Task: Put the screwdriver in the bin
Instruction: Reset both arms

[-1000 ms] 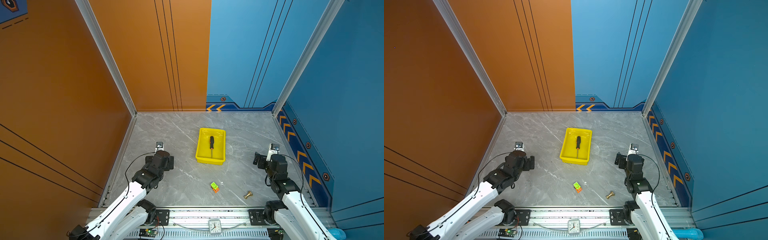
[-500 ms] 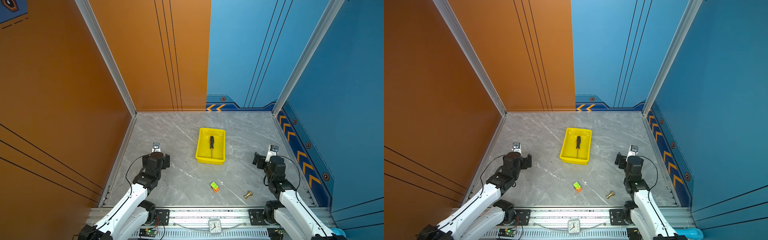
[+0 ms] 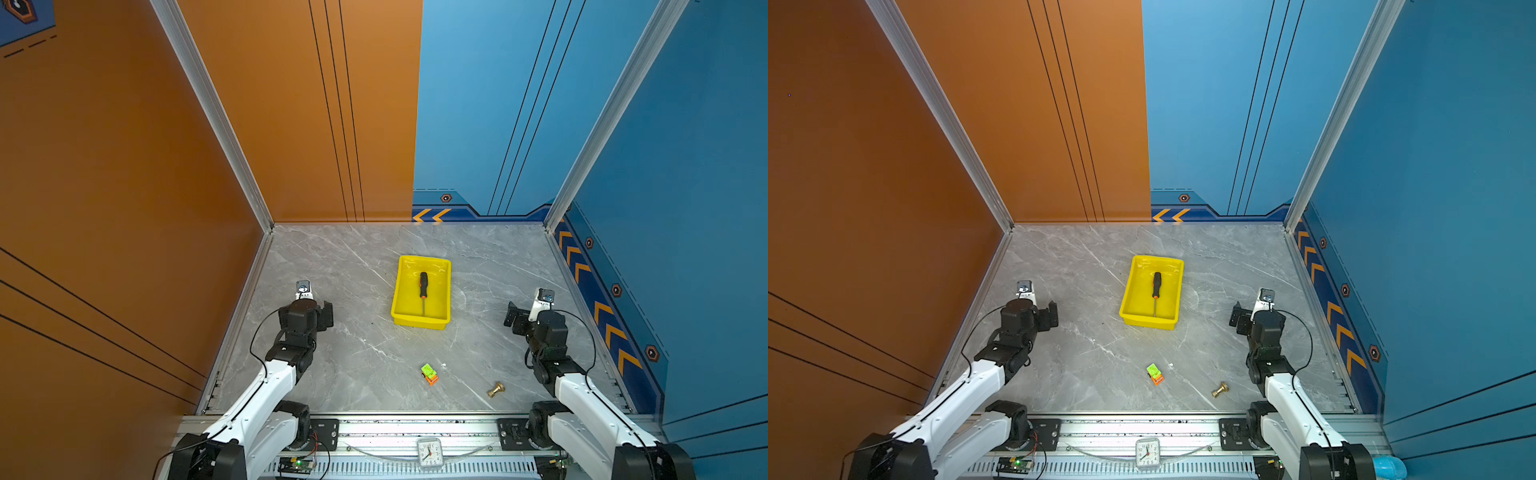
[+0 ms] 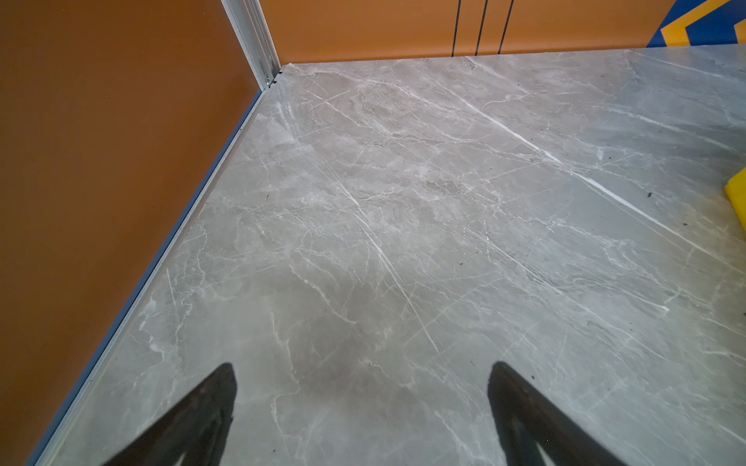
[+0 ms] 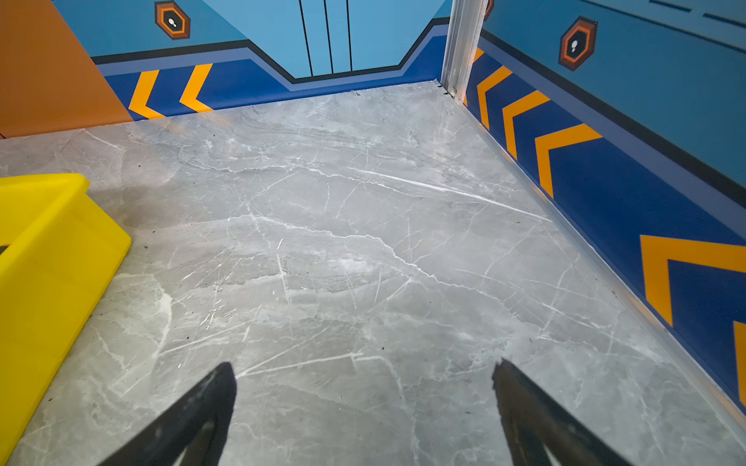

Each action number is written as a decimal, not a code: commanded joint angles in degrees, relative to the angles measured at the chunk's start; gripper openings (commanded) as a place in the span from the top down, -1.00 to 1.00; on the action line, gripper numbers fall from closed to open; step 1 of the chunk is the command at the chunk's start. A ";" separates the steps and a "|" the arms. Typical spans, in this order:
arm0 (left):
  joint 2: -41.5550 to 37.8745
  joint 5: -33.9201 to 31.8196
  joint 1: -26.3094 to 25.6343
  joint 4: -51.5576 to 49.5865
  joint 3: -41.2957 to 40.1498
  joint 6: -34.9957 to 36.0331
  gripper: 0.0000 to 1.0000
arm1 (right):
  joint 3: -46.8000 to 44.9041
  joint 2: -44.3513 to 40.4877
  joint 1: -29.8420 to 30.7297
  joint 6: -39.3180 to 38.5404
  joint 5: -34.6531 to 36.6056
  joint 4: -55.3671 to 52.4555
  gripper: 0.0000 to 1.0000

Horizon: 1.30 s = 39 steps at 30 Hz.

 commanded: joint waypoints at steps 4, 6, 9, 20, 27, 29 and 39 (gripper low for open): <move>6.25 2.34 1.84 13.94 -4.03 1.45 -0.96 | -0.06 5.86 -1.18 -0.83 1.32 9.83 -1.00; 8.34 3.55 2.30 15.35 -3.06 2.03 -0.96 | 0.51 8.31 -1.54 -0.84 1.43 12.01 -1.00; 11.95 4.84 3.05 19.40 -2.24 2.66 -0.96 | 1.53 11.65 -1.88 -0.98 1.36 14.74 -1.00; 23.83 9.75 5.72 25.84 3.90 4.01 -0.96 | 6.27 25.54 -1.98 -0.77 -0.58 25.85 -1.00; 26.39 10.62 5.94 27.86 5.25 5.02 -0.96 | 5.14 30.96 -1.73 -0.96 0.71 33.69 -1.00; 26.66 10.70 6.11 28.02 5.42 5.07 -0.96 | 5.00 31.70 -1.71 -0.99 0.31 34.53 -1.00; 32.63 10.22 6.69 37.41 4.16 5.94 -0.96 | 6.49 36.50 -0.98 -1.69 1.20 36.15 -1.00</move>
